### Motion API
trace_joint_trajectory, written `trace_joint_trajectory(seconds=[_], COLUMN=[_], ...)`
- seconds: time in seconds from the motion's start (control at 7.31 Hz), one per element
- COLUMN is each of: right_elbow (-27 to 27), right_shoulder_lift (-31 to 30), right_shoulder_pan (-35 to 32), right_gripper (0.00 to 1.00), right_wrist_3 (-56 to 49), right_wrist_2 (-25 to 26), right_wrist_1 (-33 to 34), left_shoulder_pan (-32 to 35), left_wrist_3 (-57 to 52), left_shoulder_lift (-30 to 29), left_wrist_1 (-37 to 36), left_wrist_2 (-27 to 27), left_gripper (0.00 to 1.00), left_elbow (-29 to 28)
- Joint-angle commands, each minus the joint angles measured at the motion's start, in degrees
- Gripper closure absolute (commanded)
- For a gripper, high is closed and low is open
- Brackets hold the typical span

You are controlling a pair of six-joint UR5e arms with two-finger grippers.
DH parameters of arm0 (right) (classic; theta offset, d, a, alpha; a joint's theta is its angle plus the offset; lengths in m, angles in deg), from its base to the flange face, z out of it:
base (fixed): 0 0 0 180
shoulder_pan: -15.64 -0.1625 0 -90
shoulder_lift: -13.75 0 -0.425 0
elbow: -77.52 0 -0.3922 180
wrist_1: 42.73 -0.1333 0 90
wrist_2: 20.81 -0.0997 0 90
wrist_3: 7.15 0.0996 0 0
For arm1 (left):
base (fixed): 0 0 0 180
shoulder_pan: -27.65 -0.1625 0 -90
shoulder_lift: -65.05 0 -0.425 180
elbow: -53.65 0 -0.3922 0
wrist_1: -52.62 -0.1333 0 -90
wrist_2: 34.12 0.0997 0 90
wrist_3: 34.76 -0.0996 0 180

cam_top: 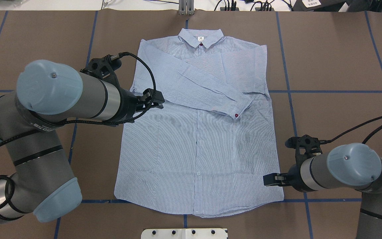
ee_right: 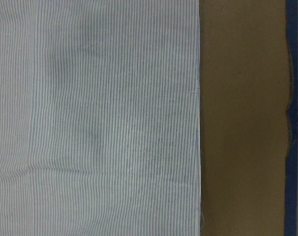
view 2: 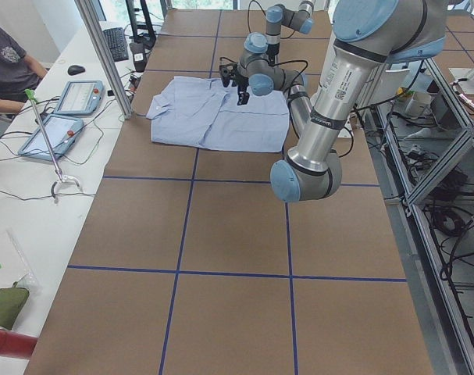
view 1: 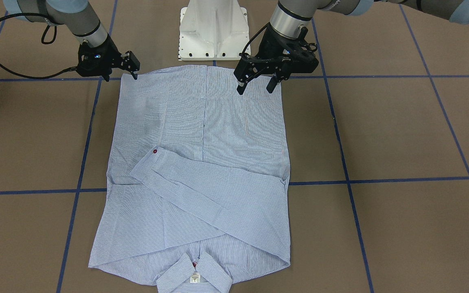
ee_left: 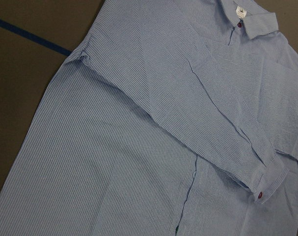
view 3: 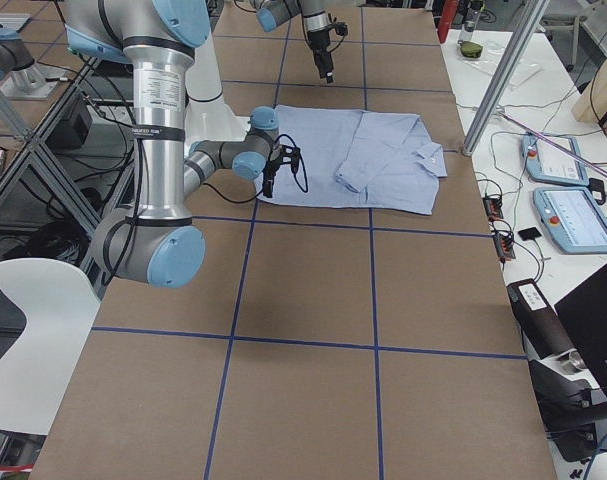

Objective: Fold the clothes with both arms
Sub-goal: 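Move the left gripper to the shirt side while the right gripper reaches the hem corner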

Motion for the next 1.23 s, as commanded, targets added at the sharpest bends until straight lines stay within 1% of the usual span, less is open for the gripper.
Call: trace_joint_trajectory(seconds=[0.0, 0.14, 0.41, 0.68, 0.82, 0.96, 1.09], right_elbow=[-2.96, -3.15, -3.06, -2.89, -2.89, -3.06, -3.06], right_shoulder_lift=[0.52, 0.53, 0.61, 0.61, 0.61, 0.61, 0.61], right_shoulder_pan=[1.19, 1.54, 2.85, 3.74, 3.83, 3.83, 3.83], right_gripper=[0.07, 0.08, 0.15, 0.17, 0.34, 0.45, 0.45], right_wrist_3=[0.24, 0.33, 0.5, 0.94, 1.2, 1.21, 1.29], right_wrist_2=[0.05, -0.04, -0.65, -1.0, -1.09, -1.0, -1.0], right_wrist_1=[-0.05, -0.05, -0.13, -0.05, -0.05, -0.05, -0.05], left_shoulder_pan=[-0.09, -0.09, -0.17, -0.26, -0.26, -0.26, -0.18], left_wrist_3=[0.0, 0.0, 0.09, 0.0, 0.09, 0.09, 0.09], left_shoulder_lift=[0.01, 0.27, 1.06, 1.06, 1.06, 1.06, 1.06], left_wrist_1=[0.0, 0.09, 0.17, 0.17, 0.17, 0.17, 0.17], left_wrist_2=[0.11, 0.11, 0.29, 0.29, 0.29, 0.29, 0.29], left_gripper=[0.0, 0.0, 0.0, 0.0, 0.0, 0.0, 0.0], left_elbow=[-0.05, -0.05, -0.05, -0.14, -0.14, -0.14, -0.14])
